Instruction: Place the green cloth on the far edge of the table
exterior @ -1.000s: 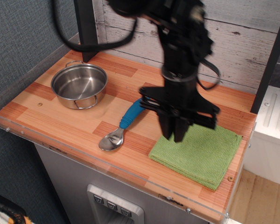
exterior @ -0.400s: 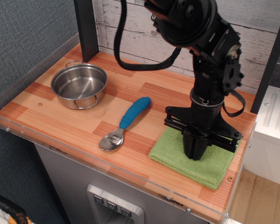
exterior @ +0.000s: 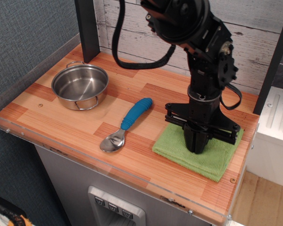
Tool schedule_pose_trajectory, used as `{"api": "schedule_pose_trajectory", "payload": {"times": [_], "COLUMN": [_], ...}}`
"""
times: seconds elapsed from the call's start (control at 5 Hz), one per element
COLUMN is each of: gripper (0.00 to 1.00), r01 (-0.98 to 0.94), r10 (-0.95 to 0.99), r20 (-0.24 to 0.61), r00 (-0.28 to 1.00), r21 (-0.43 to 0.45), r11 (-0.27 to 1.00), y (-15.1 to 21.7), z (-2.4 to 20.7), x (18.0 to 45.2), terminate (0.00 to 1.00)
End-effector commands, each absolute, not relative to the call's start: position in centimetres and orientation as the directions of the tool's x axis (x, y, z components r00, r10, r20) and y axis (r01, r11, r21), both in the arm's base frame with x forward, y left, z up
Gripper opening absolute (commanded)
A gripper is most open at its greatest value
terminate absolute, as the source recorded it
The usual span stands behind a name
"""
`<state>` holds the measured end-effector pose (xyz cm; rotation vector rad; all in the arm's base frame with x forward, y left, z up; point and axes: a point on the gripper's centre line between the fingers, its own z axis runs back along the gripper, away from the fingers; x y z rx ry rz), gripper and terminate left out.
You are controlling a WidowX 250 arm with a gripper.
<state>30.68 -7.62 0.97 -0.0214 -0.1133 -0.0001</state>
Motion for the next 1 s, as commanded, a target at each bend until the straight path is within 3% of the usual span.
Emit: {"api": "schedule_pose_trajectory", "payload": {"times": [0.0, 0.8], "gripper": [0.0, 0.0], "r01": [-0.021, -0.016], "r10": [0.026, 0.016], "r20": [0.171, 0.173], "r00": [0.985, 0.985], "r21": [-0.029, 0.002], "r11": [0.999, 1.0], "y": [-6.2, -4.9], "z": [1.7, 1.8], "x": [33.3, 37.3], "terminate": [0.0, 0.0]}}
